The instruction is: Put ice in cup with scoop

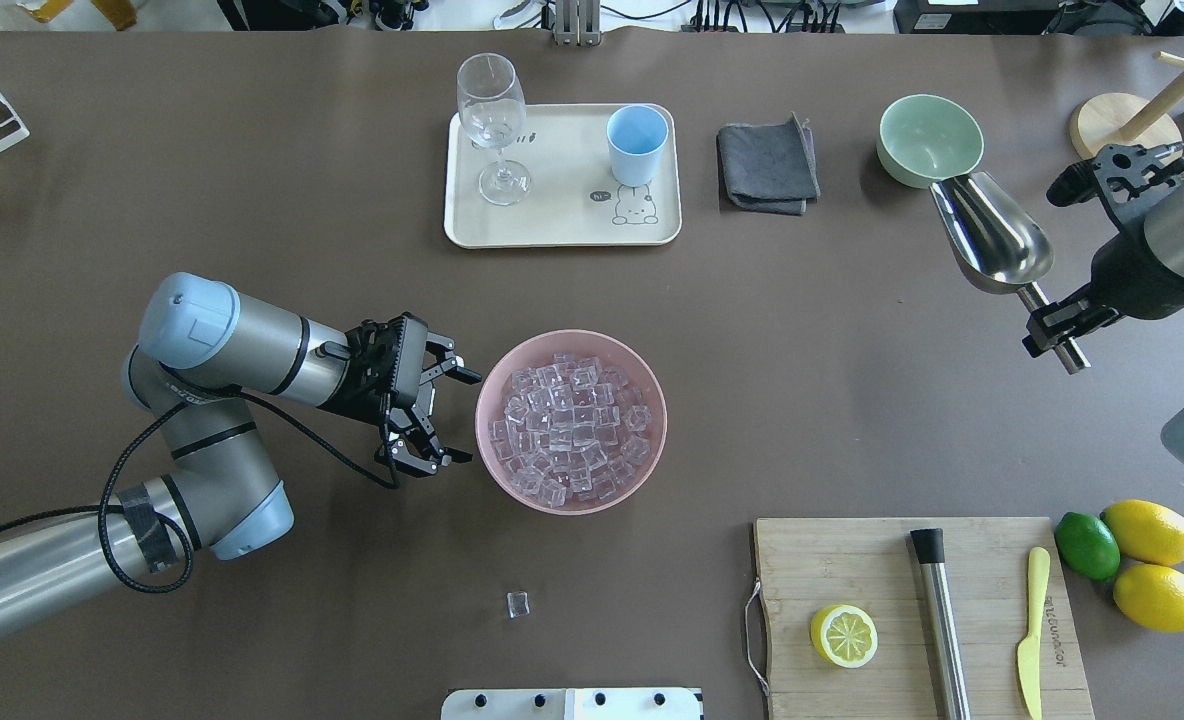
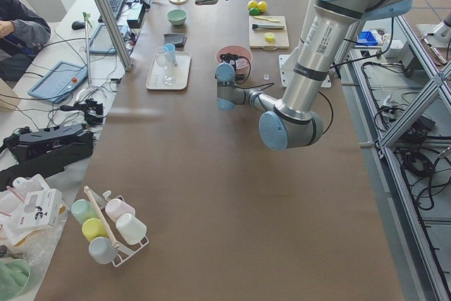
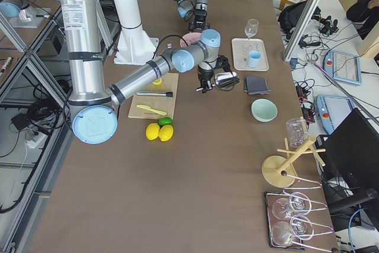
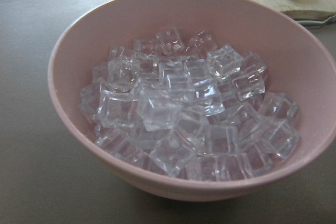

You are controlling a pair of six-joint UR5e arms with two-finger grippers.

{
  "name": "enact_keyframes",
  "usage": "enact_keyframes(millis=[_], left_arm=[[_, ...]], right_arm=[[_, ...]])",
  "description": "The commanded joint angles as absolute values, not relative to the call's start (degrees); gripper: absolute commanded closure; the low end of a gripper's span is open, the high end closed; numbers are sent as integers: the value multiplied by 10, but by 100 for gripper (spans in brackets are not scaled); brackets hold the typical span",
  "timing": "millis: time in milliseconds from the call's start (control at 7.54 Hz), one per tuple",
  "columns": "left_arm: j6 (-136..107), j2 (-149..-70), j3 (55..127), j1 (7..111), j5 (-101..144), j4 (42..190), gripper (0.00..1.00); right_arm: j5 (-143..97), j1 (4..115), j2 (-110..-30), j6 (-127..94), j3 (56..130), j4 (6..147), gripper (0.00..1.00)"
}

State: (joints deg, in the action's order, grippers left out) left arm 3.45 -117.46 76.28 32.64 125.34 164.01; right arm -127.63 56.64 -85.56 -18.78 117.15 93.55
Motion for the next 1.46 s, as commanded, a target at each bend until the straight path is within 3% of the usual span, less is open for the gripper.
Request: enact_keyframes(millis=[0,398,664,1062,1327], left_arm=[[34,-1178,757,316,1246,1643,2],[33,-1182,754,309,1245,1644,2],[34,-1185,753,309,1243,1645,2],[33,-1189,751,308,1227,1645,2],[33,-1191,751,308,1215,1645,2]], right_arm=[[-1233,563,-796,-15,1211,1015,100],[-1129,497,-708,158,1281,1233,100],[-1107,486,-675,281,1284,1300,100],[-1065,462,-561,373,1263,1459,100],[-1018,409,-467,403,1196,1529,100]])
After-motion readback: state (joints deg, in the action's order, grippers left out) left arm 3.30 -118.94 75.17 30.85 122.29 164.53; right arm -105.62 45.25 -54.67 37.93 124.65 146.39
